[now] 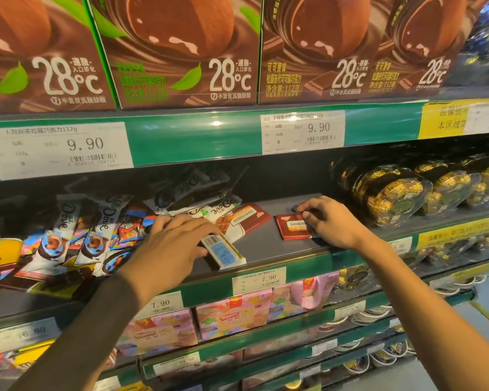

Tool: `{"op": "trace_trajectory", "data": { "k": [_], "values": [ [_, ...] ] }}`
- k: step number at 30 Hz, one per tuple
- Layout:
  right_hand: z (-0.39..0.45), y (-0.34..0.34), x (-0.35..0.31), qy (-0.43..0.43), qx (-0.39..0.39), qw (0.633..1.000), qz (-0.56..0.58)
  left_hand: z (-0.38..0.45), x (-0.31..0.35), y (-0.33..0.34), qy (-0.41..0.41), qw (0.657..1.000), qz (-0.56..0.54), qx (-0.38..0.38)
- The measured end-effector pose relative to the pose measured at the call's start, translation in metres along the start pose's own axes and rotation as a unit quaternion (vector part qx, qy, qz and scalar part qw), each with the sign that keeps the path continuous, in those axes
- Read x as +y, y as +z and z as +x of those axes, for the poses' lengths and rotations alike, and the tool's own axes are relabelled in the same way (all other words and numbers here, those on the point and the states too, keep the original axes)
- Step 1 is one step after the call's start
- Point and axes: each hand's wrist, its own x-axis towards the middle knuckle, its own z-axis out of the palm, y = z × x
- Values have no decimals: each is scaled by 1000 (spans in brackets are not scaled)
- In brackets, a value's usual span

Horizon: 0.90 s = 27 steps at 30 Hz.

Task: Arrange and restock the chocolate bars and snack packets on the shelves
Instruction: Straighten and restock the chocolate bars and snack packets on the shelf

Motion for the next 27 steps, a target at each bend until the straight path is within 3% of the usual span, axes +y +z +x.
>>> {"op": "trace_trajectory", "data": {
  "k": [4, 8, 12, 21, 27],
  "values": [
    [4, -4, -13, -25, 29, 999, 23, -6, -1, -7, -13, 999, 39, -15],
    [5, -11, -15, -23, -61, 997, -33, -9, 6, -11, -24, 998, 56, -13],
    [-2, -10, -5, -13, -84, 994, -74, 2, 20, -11, -50, 997, 55, 2],
    [-41, -7, 16, 2, 59, 996, -65, 56, 56, 10, -59, 992, 100, -53],
    [-56, -8, 25, -26, 41, 996, -80, 73, 76, 19, -87, 994, 20, -56]
  ]
}}
